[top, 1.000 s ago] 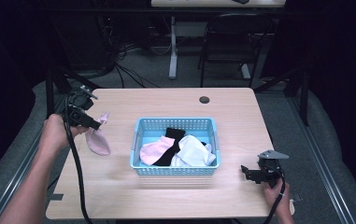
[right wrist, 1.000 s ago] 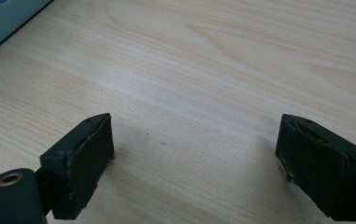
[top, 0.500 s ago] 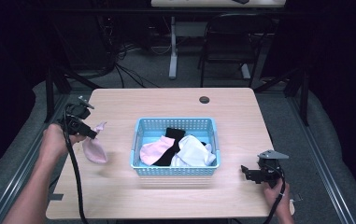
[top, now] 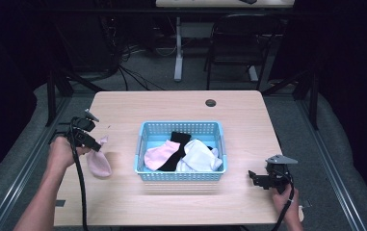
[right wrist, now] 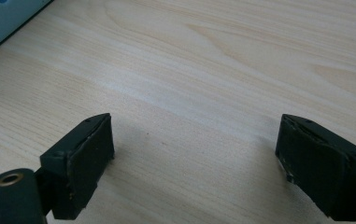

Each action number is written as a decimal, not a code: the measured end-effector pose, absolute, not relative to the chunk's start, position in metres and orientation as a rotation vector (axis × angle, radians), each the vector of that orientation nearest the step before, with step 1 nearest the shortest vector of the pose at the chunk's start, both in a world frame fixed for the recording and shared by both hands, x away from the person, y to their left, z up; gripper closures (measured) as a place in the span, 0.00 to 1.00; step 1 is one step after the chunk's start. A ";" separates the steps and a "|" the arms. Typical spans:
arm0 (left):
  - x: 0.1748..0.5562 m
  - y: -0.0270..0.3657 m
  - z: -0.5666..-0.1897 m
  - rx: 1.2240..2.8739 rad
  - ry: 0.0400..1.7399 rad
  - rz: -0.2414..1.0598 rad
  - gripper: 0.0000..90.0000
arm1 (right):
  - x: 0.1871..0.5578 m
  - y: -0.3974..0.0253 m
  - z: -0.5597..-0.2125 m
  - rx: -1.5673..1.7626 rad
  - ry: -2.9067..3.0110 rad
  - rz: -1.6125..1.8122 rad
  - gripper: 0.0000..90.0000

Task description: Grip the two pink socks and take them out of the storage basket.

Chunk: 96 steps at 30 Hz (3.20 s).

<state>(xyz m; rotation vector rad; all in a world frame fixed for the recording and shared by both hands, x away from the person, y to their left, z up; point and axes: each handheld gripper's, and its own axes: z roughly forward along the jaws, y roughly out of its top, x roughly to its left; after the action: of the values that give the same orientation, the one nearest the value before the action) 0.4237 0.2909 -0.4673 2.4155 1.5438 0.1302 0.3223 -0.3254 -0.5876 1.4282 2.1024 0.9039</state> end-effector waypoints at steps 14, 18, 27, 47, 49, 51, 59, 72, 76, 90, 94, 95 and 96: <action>0.430 0.295 -0.502 2.391 1.605 0.049 0.92 | 0.322 -0.325 -0.588 1.429 2.102 0.904 0.12; 0.432 0.295 -0.508 2.378 1.616 0.032 0.91 | 0.322 -0.325 -0.588 1.428 2.102 0.904 0.12; 0.431 0.291 -0.513 2.358 1.606 0.020 0.60 | 0.322 -0.325 -0.588 1.428 2.102 0.904 0.12; 0.416 0.241 -0.438 2.389 1.346 0.176 0.02 | 0.322 -0.325 -0.588 1.428 2.103 0.904 0.12; 0.416 0.231 -0.434 2.394 1.321 0.172 0.01 | 0.322 -0.325 -0.588 1.428 2.102 0.904 0.12; 0.417 0.221 -0.431 2.406 1.290 0.174 0.01 | 0.322 -0.325 -0.588 1.428 2.103 0.904 0.12; 0.423 0.188 -0.429 2.442 1.189 0.172 0.00 | 0.322 -0.325 -0.588 1.428 2.102 0.904 0.12; 0.435 0.129 -0.450 2.506 1.082 0.101 0.00 | 0.322 -0.325 -0.588 1.428 2.102 0.904 0.12; 0.440 0.115 -0.461 2.521 1.067 0.078 0.01 | 0.322 -0.325 -0.588 1.428 2.102 0.904 0.12; 0.453 0.083 -0.499 2.588 1.050 0.046 0.24 | 0.322 -0.325 -0.588 1.427 2.103 0.905 0.12; 0.455 0.079 -0.511 2.615 1.062 0.040 0.35 | 0.322 -0.325 -0.588 1.427 2.103 0.905 0.12; 0.455 0.079 -0.512 2.615 1.069 0.037 0.38 | 0.322 -0.325 -0.588 1.427 2.103 0.905 0.12; 0.456 0.078 -0.513 2.628 1.065 0.041 0.40 | 0.322 -0.325 -0.588 1.427 2.103 0.905 0.12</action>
<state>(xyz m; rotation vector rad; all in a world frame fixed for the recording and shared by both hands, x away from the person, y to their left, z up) 0.4559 0.0783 -0.5131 2.6275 1.0649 0.0410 0.3222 -0.3254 -0.5876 1.4271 2.1032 0.9046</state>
